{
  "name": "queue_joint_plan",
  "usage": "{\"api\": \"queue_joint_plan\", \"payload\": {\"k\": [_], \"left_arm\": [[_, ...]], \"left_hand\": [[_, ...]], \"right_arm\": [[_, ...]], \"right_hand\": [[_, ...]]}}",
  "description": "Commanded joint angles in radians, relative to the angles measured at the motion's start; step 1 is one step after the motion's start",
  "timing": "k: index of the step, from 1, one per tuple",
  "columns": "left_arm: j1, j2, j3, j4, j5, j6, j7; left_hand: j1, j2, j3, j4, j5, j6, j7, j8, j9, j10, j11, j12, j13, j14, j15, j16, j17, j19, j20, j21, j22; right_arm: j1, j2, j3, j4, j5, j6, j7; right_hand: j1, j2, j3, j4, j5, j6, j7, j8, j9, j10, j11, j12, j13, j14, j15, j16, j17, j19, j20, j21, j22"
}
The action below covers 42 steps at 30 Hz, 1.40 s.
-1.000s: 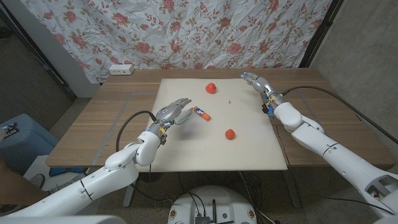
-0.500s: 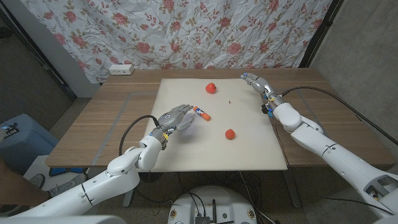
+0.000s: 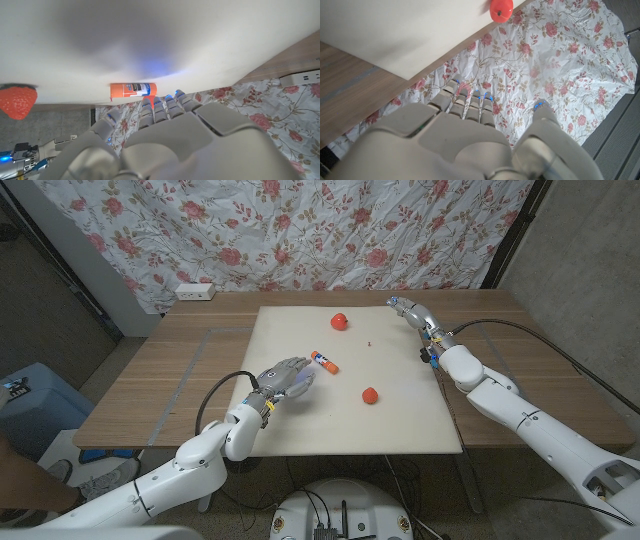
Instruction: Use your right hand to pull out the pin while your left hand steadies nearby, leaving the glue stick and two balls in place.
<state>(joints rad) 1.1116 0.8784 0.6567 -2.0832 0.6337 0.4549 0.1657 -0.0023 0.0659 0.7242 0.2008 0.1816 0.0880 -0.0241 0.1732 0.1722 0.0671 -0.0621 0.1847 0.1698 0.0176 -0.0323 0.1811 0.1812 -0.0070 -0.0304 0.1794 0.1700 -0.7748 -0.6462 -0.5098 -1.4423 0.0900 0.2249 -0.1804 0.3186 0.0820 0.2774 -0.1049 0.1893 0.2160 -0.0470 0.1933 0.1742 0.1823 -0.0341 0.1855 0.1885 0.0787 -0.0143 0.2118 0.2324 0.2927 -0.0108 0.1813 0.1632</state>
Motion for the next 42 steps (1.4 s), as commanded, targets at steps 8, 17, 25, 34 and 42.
{"api": "queue_joint_plan", "payload": {"k": [8,17,25,34,42], "left_arm": [[-0.002,0.003,0.021,-0.013,0.005,0.055,-0.068],[-0.018,0.010,0.044,-0.020,0.018,0.085,-0.122],[-0.022,0.014,0.046,-0.024,0.000,0.090,-0.140],[-0.032,0.018,0.054,-0.020,-0.012,0.091,-0.159],[-0.032,0.021,0.060,-0.020,-0.011,0.090,-0.159]], "left_hand": [[-0.015,0.125,-0.019,0.004,0.005,-0.048,-0.006,-0.004,0.002,-0.035,0.009,-0.006,0.003,-0.021,-0.035,0.000,0.004,-0.068,-0.039,-0.005,0.007],[-0.024,0.112,-0.051,0.009,0.005,-0.062,-0.022,-0.002,0.002,-0.057,-0.008,-0.007,0.004,-0.051,-0.041,-0.004,0.005,-0.108,-0.050,-0.002,0.011],[-0.027,0.111,-0.077,0.011,0.007,-0.081,-0.023,-0.003,0.001,-0.079,-0.010,-0.009,0.004,-0.071,-0.041,-0.004,0.006,-0.136,-0.054,0.000,0.013],[-0.028,0.114,-0.092,0.011,0.009,-0.084,-0.017,-0.001,0.001,-0.087,-0.012,-0.007,0.004,-0.082,-0.039,-0.004,0.006,-0.146,-0.055,0.003,0.015],[-0.026,0.120,-0.109,0.011,0.011,-0.081,-0.013,0.003,0.001,-0.083,-0.009,-0.001,0.004,-0.072,-0.033,0.004,0.005,-0.126,-0.056,0.018,0.015]], "right_arm": [[0.002,0.005,-0.003,0.005,0.005,0.003,0.003],[-0.002,0.003,-0.004,0.001,0.004,0.005,0.003],[-0.002,0.001,-0.006,-0.004,0.003,0.002,0.008],[0.009,0.006,-0.013,0.006,0.004,0.004,0.022],[0.019,0.006,-0.020,0.008,-0.001,-0.004,0.033]], "right_hand": [[-0.002,0.002,-0.002,-0.003,0.000,0.010,0.001,0.000,0.004,0.004,0.002,0.009,0.001,0.005,-0.004,0.010,0.001,0.005,-0.001,0.004,0.002],[-0.005,0.003,-0.004,-0.004,0.000,0.011,0.002,-0.001,0.004,0.005,0.002,0.009,0.001,0.006,-0.003,0.010,0.001,0.004,0.000,0.004,0.002],[-0.011,0.005,-0.006,-0.002,0.000,0.012,0.001,-0.001,0.004,0.005,0.003,0.009,0.001,0.006,-0.003,0.011,0.002,0.005,0.000,0.004,0.002],[-0.023,0.006,-0.011,0.003,0.000,0.015,0.003,-0.001,0.004,0.005,0.006,0.009,0.001,0.005,-0.001,0.012,0.003,0.004,0.002,0.004,0.002],[-0.035,0.005,-0.015,0.008,0.000,0.015,0.004,-0.002,0.004,0.005,0.005,0.009,0.001,0.004,0.000,0.013,0.005,0.004,0.003,0.004,0.002]]}}
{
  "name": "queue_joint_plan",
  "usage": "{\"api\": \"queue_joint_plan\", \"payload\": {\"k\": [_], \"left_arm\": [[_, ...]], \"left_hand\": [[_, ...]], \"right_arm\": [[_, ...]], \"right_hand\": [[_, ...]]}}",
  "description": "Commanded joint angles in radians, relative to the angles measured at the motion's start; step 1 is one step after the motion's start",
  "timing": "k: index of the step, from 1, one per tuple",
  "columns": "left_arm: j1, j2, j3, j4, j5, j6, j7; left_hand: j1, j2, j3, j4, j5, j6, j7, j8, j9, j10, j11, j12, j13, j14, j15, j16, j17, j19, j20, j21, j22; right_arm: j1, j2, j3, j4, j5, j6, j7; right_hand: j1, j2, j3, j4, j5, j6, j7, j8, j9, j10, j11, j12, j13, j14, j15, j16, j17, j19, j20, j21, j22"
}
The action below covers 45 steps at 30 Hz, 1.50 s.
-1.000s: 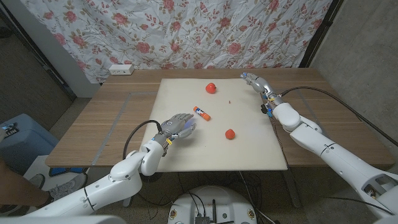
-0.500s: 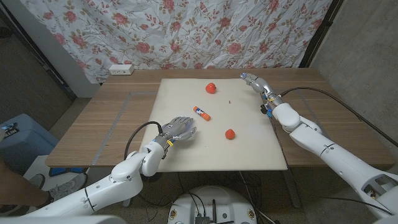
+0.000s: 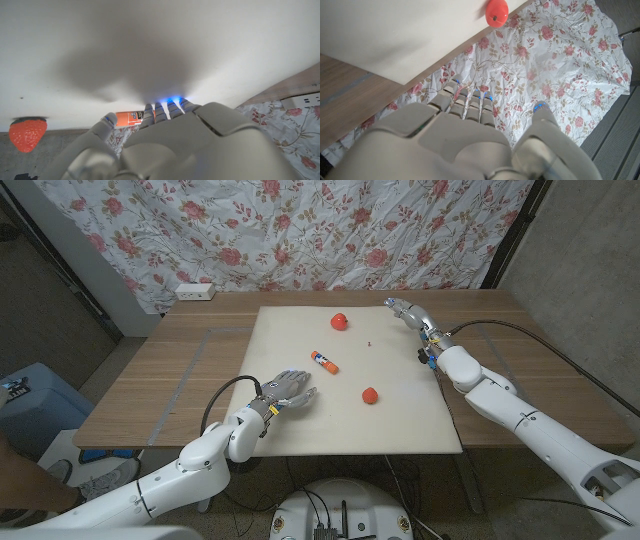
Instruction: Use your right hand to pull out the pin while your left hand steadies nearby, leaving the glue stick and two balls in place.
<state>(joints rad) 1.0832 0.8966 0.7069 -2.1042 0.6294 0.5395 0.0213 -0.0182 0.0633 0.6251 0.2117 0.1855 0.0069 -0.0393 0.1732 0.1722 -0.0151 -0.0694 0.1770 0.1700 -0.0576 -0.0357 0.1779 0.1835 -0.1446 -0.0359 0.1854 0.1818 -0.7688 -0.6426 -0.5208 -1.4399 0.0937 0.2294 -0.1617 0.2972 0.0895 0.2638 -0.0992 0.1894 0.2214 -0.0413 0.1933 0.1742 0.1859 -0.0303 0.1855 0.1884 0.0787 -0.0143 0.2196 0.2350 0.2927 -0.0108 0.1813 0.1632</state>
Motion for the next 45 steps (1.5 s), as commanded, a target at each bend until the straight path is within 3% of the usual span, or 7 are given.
{"api": "queue_joint_plan", "payload": {"k": [1,16,41,45], "left_arm": [[-0.003,0.003,0.010,0.000,-0.008,0.007,-0.015],[-0.003,0.006,0.013,-0.004,-0.025,0.017,-0.023],[-0.016,0.006,0.025,-0.001,-0.025,0.022,-0.022],[-0.016,0.005,0.026,-0.003,-0.024,0.028,-0.022]], "left_hand": [[-0.010,0.123,-0.011,0.000,0.007,0.000,0.003,0.004,0.001,-0.001,-0.001,0.007,0.003,0.005,-0.030,0.008,0.003,0.016,-0.050,0.014,0.004],[-0.008,0.128,-0.028,-0.002,0.010,0.023,0.004,0.012,0.001,0.011,0.005,0.013,0.003,0.016,-0.028,0.013,0.002,0.045,-0.041,0.027,0.003],[-0.006,0.130,-0.043,-0.003,0.013,0.045,0.007,0.015,0.002,0.028,0.011,0.017,0.003,0.028,-0.024,0.015,0.001,0.058,-0.041,0.031,0.002],[-0.006,0.131,-0.044,-0.003,0.013,0.047,0.007,0.015,0.002,0.030,0.010,0.017,0.003,0.029,-0.024,0.016,0.001,0.059,-0.041,0.031,0.002]], "right_arm": [[0.015,0.000,-0.011,0.005,-0.008,-0.008,0.017],[0.052,-0.031,-0.041,-0.021,-0.072,-0.042,0.054],[0.082,-0.098,-0.095,-0.136,-0.278,-0.211,0.056],[0.087,-0.102,-0.100,-0.139,-0.295,-0.216,0.060]], "right_hand": [[-0.015,-0.002,-0.002,0.002,0.000,0.011,-0.002,-0.002,0.004,0.002,0.001,0.009,0.001,0.004,-0.001,0.005,0.002,0.004,0.002,0.004,0.002],[0.000,-0.010,0.000,-0.016,0.003,0.003,0.000,-0.005,0.004,-0.007,0.004,0.006,0.001,0.001,0.002,-0.001,-0.005,-0.002,0.002,0.002,0.002],[0.051,-0.015,0.017,-0.054,0.003,-0.002,-0.004,-0.006,0.006,-0.018,0.010,0.003,0.001,-0.002,0.008,-0.008,-0.019,-0.007,0.005,0.000,0.002],[0.061,-0.020,0.019,-0.061,0.002,0.020,-0.002,0.003,0.007,-0.018,0.013,0.004,0.002,-0.001,0.014,-0.009,-0.022,-0.008,0.010,0.000,0.002]]}}
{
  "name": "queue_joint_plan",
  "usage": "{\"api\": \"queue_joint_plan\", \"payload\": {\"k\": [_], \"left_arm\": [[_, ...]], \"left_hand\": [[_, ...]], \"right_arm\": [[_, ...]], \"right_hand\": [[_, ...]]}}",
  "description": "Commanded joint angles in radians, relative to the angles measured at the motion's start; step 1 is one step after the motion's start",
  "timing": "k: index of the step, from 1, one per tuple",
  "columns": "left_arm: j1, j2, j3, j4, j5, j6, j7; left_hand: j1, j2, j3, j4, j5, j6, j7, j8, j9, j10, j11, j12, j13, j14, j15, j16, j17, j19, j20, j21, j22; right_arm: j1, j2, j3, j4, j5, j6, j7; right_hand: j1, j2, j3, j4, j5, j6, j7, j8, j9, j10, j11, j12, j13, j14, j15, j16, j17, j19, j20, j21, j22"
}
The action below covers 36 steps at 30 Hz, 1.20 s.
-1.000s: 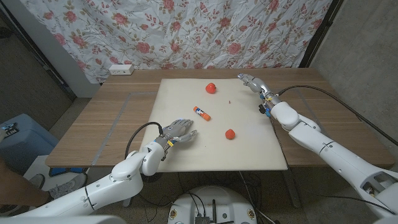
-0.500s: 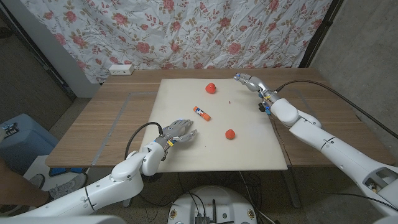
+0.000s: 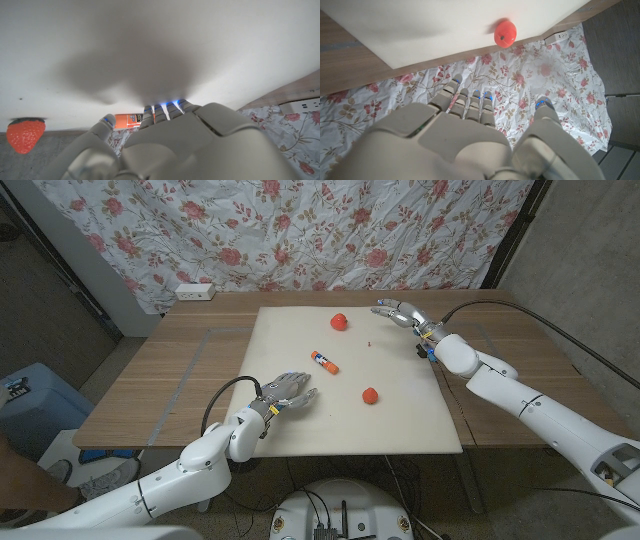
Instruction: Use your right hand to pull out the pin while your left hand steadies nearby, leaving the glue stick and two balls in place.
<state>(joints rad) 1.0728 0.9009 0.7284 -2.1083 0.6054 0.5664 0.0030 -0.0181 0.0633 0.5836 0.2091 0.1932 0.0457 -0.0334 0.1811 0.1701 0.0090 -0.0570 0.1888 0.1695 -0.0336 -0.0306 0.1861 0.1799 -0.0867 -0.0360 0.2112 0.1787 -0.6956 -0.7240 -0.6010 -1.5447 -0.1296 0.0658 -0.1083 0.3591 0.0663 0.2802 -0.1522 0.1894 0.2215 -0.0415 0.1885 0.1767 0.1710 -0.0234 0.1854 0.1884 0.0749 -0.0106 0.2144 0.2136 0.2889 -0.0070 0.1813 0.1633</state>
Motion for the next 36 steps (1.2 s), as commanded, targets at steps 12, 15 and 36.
{"api": "queue_joint_plan", "payload": {"k": [12,15,36], "left_arm": [[-0.006,0.017,0.000,-0.013,-0.004,0.006,-0.025],[-0.006,0.021,0.000,-0.017,-0.001,0.010,-0.029],[-0.016,0.021,0.001,-0.007,-0.016,0.006,-0.046]], "left_hand": [[-0.005,0.132,-0.007,-0.001,0.007,0.013,0.003,0.007,0.004,0.010,-0.004,0.006,0.003,0.007,-0.029,0.007,0.004,0.005,-0.041,0.006,0.005],[-0.005,0.132,-0.008,-0.001,0.007,0.014,0.003,0.006,0.004,0.010,-0.003,0.005,0.003,0.008,-0.030,0.007,0.004,0.006,-0.041,0.006,0.005],[-0.003,0.133,-0.012,-0.003,0.009,0.019,-0.002,0.005,0.005,0.012,-0.007,0.004,0.004,0.009,-0.030,0.005,0.003,0.007,-0.042,0.004,0.003]], "right_arm": [[0.037,-0.039,-0.045,-0.075,-0.139,-0.124,0.049],[0.046,-0.042,-0.056,-0.082,-0.157,-0.136,0.067],[0.144,-0.043,-0.143,-0.105,-0.275,-0.258,0.248]], "right_hand": [[0.030,-0.011,0.009,-0.023,0.002,0.018,-0.010,0.009,0.007,-0.022,0.015,0.000,0.002,0.003,0.020,-0.005,-0.005,-0.008,0.015,0.000,0.001],[0.053,-0.018,0.015,-0.030,0.004,0.017,-0.010,0.010,0.008,-0.036,0.020,-0.002,0.003,-0.002,0.025,-0.008,-0.006,-0.010,0.019,0.000,0.001],[0.191,-0.052,0.063,-0.033,0.015,-0.031,-0.026,0.006,0.016,-0.132,0.058,-0.006,0.007,-0.043,0.084,-0.018,-0.006,-0.040,0.065,-0.003,0.002]]}}
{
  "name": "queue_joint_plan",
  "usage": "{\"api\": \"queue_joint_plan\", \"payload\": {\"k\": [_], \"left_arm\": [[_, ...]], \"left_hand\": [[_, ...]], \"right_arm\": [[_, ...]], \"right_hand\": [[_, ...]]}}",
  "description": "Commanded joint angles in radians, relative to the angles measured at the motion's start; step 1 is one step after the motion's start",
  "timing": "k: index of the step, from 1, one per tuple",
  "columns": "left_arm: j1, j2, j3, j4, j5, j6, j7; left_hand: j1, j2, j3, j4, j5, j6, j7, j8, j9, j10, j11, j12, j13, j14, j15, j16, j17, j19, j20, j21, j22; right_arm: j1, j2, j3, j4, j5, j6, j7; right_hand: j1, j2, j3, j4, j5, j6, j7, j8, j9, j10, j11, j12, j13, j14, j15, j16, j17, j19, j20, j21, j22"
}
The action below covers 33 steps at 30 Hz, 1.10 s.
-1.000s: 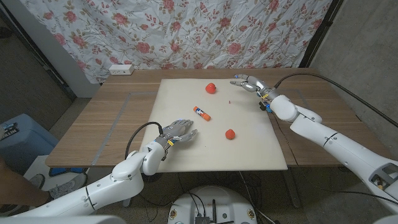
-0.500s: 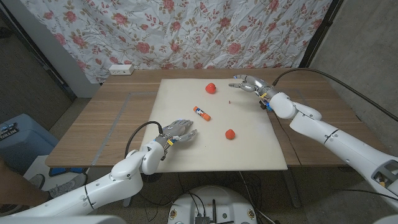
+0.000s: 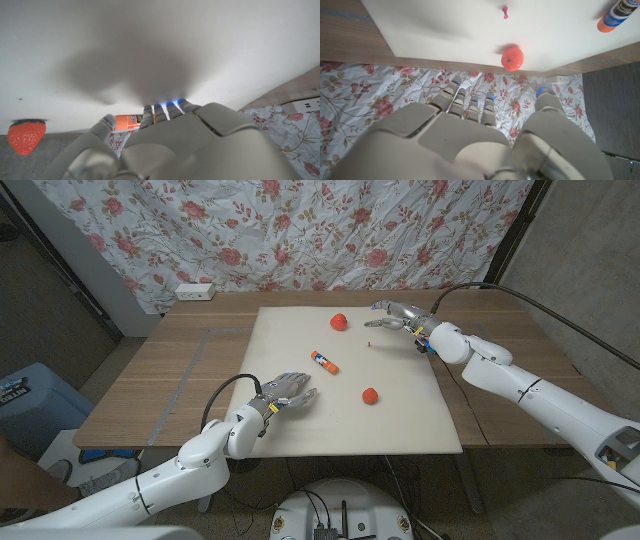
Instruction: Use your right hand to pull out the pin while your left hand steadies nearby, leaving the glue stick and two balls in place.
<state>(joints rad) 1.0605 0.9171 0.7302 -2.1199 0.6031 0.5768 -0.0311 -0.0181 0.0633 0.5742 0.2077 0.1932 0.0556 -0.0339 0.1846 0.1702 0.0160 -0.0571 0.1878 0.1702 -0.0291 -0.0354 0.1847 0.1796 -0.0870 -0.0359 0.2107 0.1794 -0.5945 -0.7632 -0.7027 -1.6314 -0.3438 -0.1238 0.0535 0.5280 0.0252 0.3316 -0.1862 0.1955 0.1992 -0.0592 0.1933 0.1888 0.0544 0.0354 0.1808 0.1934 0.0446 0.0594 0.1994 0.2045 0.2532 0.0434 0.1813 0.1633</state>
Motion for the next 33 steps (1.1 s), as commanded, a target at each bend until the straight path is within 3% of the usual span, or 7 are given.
{"api": "queue_joint_plan", "payload": {"k": [1,4,9,20,22,33], "left_arm": [[-0.005,0.006,0.000,0.006,-0.013,-0.007,-0.012],[-0.004,0.004,-0.001,0.007,-0.015,-0.001,-0.010],[-0.004,0.006,0.000,0.006,-0.015,0.001,-0.011],[0.006,0.011,-0.003,-0.001,-0.017,0.009,-0.001],[0.007,0.013,-0.002,-0.001,-0.016,0.008,0.001],[0.008,0.009,0.000,-0.005,-0.012,0.019,0.004]], "left_hand": [[-0.002,0.133,-0.003,-0.002,0.009,0.010,-0.002,0.002,0.005,0.005,-0.005,0.005,0.003,0.005,-0.025,0.007,0.004,0.007,-0.042,0.005,0.003],[-0.002,0.133,-0.003,-0.002,0.010,0.012,-0.001,0.002,0.005,0.006,-0.005,0.005,0.003,0.006,-0.025,0.006,0.004,0.007,-0.042,0.005,0.002],[-0.002,0.133,-0.004,-0.003,0.010,0.015,-0.002,0.003,0.005,0.009,-0.006,0.006,0.003,0.006,-0.026,0.006,0.003,0.008,-0.043,0.004,0.002],[0.000,0.134,-0.003,-0.004,0.011,0.020,-0.003,0.003,0.004,0.011,-0.009,0.006,0.003,0.008,-0.027,0.006,0.003,0.012,-0.044,0.004,0.001],[0.001,0.135,-0.003,-0.005,0.012,0.022,-0.004,0.003,0.004,0.010,-0.009,0.005,0.003,0.009,-0.027,0.006,0.003,0.012,-0.044,0.004,0.001],[0.005,0.137,0.002,-0.007,0.013,0.026,-0.003,0.002,0.004,0.012,-0.011,0.005,0.003,0.010,-0.026,0.005,0.002,0.014,-0.044,0.003,0.000]], "right_arm": [[0.043,-0.003,-0.042,-0.020,-0.065,-0.074,0.088],[0.046,-0.003,-0.049,-0.030,-0.074,-0.095,0.105],[0.053,0.000,-0.068,-0.043,-0.115,-0.135,0.117],[0.051,0.016,-0.083,-0.025,-0.149,-0.152,0.096],[0.050,0.019,-0.087,-0.018,-0.156,-0.151,0.086],[0.070,0.031,-0.097,-0.003,-0.144,-0.178,0.131]], "right_hand": [[0.025,-0.018,0.011,0.004,0.010,-0.013,-0.014,0.001,0.005,-0.030,0.000,-0.004,0.002,-0.022,0.020,-0.005,0.004,-0.008,0.020,-0.003,0.003],[0.028,-0.030,0.009,0.007,0.013,0.003,-0.033,0.010,0.007,-0.038,-0.002,-0.001,0.003,-0.027,0.028,-0.003,0.006,-0.011,0.033,-0.002,0.003],[0.030,-0.042,0.007,0.010,0.013,0.016,-0.039,0.019,0.010,-0.047,0.000,0.000,0.003,-0.036,0.036,-0.002,0.008,-0.013,0.041,0.000,0.003],[0.041,-0.058,0.008,0.012,0.015,0.060,-0.054,0.043,0.018,-0.037,-0.001,0.010,0.004,-0.042,0.039,0.003,0.013,-0.010,0.043,0.004,0.004],[0.065,-0.060,0.016,0.009,0.018,0.106,-0.060,0.067,0.023,-0.031,-0.001,0.013,0.004,-0.044,0.040,0.005,0.014,-0.009,0.043,0.004,0.004],[0.098,-0.069,0.025,0.007,0.018,0.146,-0.072,0.089,0.028,-0.026,-0.003,0.014,0.005,-0.067,0.044,0.001,0.015,-0.015,0.044,0.003,0.004]]}}
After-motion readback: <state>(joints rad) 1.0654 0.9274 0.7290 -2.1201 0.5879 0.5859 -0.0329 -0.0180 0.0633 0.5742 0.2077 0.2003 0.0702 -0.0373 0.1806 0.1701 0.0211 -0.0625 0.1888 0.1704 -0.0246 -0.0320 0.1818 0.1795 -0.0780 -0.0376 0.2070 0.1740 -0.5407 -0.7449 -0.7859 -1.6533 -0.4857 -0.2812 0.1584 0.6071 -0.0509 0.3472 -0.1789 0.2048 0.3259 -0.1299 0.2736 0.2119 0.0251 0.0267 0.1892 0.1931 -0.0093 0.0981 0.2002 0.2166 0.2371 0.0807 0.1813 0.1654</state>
